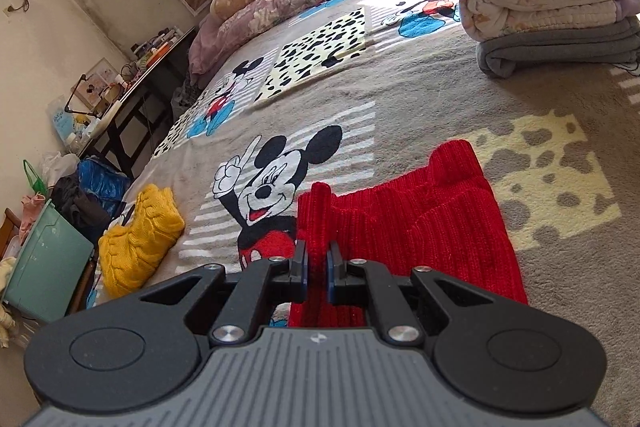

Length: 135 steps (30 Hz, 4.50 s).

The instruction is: Fold clothes

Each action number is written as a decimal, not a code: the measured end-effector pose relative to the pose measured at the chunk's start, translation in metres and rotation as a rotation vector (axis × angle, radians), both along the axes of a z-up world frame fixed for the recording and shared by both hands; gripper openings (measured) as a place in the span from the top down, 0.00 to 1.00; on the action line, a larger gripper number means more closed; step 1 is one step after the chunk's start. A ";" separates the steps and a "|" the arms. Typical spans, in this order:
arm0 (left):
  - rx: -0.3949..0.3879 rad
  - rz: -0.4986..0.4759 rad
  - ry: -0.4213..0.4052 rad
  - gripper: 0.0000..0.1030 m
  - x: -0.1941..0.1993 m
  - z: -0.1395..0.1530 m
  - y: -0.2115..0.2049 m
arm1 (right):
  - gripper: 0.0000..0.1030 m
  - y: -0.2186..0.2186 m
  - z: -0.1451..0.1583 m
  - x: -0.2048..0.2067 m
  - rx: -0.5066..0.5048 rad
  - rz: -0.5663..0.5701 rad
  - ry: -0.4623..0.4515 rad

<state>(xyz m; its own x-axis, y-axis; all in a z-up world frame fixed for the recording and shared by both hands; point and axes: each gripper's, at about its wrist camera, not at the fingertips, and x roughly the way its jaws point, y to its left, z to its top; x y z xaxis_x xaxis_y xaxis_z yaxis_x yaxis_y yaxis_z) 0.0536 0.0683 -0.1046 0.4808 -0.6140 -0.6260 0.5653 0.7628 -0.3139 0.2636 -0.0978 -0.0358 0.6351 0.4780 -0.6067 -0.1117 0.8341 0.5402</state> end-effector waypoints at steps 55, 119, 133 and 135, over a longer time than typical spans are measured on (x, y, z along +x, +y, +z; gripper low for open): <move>-0.310 0.298 -0.005 0.94 0.188 0.020 0.060 | 0.46 0.061 -0.040 -0.219 -0.568 0.384 -0.594; 0.075 0.330 -0.342 0.43 0.090 0.041 0.020 | 0.20 -0.047 0.002 -0.218 -0.411 0.260 -0.524; 0.436 0.228 -0.550 0.29 -0.046 0.026 0.009 | 0.22 -0.075 -0.049 -0.296 -0.817 0.431 -0.669; 0.500 0.179 -0.577 0.29 -0.060 0.019 0.005 | 0.22 -0.073 -0.052 -0.300 -0.849 0.459 -0.675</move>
